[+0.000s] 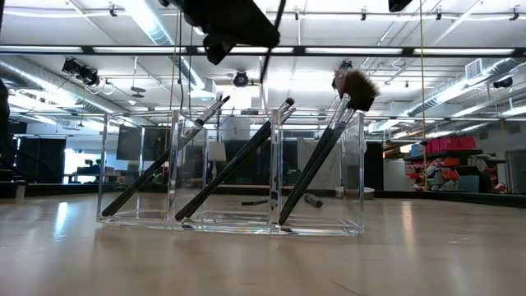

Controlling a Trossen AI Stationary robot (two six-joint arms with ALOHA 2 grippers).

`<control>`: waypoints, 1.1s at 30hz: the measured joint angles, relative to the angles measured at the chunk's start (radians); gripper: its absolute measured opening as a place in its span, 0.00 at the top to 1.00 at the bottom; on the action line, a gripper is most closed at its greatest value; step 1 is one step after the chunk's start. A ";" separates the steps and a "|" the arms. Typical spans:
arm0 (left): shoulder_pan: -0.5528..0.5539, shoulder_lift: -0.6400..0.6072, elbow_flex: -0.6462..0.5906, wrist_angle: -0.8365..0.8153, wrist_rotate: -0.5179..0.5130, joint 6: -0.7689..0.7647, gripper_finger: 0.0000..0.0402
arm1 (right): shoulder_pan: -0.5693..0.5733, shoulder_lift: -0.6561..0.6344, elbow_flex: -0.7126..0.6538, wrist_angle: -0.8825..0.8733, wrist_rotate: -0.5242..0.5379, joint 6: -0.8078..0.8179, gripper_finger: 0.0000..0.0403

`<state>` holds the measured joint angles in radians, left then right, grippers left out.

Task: Put items in baskets/containers
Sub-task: Put the black eyeshadow brush into the transparent organizer

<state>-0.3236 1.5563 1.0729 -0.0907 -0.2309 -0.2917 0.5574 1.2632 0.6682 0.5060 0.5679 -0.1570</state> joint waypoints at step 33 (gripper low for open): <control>-0.117 0.146 -0.022 -0.082 -0.014 -0.352 0.91 | 0.007 0.002 0.000 -0.105 -0.010 0.071 0.49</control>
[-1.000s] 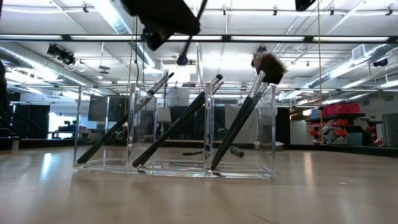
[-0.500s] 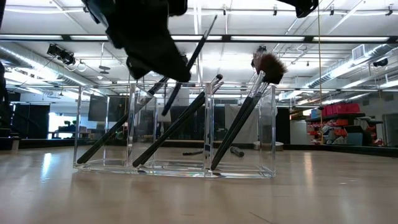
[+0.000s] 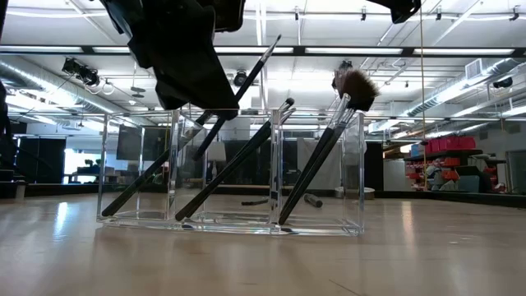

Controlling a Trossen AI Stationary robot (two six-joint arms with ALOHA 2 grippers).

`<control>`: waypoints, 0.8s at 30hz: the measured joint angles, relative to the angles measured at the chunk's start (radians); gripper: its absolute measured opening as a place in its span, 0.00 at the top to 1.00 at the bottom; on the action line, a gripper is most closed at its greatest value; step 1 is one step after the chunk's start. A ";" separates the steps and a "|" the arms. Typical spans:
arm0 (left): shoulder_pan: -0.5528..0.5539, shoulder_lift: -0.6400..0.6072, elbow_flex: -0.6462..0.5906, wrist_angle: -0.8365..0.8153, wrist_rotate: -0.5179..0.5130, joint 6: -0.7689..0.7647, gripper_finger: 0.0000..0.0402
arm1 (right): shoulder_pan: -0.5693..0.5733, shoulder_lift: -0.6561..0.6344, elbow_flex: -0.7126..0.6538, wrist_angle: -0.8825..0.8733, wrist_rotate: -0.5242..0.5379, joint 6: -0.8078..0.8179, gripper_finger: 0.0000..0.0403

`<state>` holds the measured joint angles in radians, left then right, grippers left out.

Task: Put items in baskets/containers
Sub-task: Put the black eyeshadow brush into the transparent organizer, then put the black powder brush into the transparent organizer

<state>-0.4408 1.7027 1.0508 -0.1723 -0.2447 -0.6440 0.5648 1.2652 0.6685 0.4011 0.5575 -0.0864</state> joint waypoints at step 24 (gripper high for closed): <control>0.030 -0.004 0.000 0.001 0.047 -0.048 0.61 | 0.000 0.000 0.000 -0.006 0.000 0.000 0.49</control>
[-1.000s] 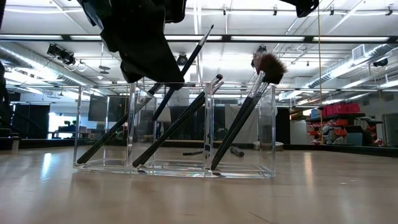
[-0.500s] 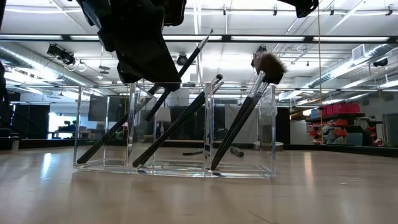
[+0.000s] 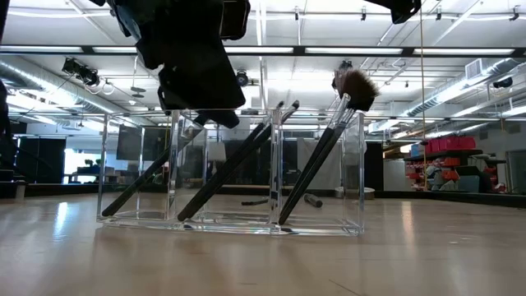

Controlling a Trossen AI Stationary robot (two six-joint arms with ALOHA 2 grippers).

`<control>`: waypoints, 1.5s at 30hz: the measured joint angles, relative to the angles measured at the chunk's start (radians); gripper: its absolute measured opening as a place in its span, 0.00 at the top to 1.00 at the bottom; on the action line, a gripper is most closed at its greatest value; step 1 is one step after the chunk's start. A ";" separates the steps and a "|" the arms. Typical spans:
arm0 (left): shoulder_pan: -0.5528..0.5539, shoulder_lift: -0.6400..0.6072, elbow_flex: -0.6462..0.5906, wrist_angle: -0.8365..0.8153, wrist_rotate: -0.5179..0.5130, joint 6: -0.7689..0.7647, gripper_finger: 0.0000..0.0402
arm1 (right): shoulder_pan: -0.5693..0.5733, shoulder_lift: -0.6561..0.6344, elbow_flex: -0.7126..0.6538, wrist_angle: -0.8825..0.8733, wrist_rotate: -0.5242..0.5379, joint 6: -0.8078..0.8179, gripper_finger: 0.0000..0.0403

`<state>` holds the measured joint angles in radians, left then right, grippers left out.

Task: Put items in baskets/containers
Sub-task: Put the black powder brush into the transparent organizer

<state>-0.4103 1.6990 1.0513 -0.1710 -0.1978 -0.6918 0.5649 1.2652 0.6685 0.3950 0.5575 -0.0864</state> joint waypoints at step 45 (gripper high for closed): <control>0.297 -0.210 -0.458 0.069 -0.463 0.008 0.71 | -0.596 0.474 0.002 -0.104 -0.118 0.653 0.30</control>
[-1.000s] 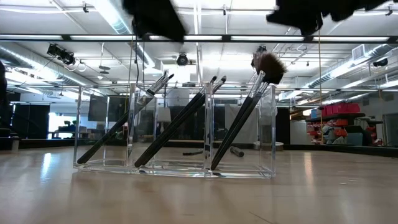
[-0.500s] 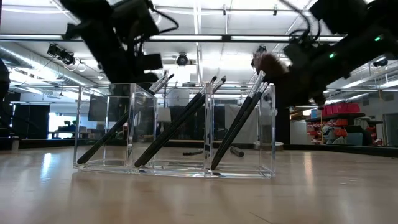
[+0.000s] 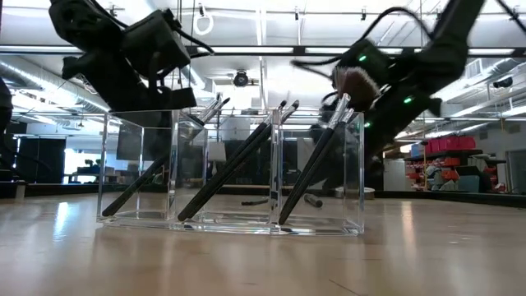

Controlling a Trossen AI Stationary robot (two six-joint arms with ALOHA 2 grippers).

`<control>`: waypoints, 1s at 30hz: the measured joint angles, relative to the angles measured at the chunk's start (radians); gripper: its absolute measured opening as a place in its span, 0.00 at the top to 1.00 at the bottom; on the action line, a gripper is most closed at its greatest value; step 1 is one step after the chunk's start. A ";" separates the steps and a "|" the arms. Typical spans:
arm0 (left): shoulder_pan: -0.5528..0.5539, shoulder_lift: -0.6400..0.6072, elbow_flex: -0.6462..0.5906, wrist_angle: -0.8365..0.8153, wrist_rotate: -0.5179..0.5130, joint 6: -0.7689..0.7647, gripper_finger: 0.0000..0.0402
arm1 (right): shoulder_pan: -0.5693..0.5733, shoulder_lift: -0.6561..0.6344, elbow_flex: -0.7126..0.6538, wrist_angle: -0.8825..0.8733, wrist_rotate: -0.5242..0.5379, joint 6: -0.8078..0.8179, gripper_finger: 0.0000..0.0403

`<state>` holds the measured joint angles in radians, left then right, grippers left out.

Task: Put items in baskets/containers
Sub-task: Put the black powder brush into the transparent organizer

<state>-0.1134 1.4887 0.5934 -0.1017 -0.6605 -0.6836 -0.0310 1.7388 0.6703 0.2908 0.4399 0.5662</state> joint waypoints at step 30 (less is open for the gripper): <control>-0.117 0.000 0.000 0.086 -0.148 -0.020 0.71 | 0.035 -0.024 -0.098 -0.034 -0.016 -0.105 0.93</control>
<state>-0.2307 1.4887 0.5934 -0.0156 -0.8082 -0.7036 0.0043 1.7146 0.5720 0.2567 0.4243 0.4612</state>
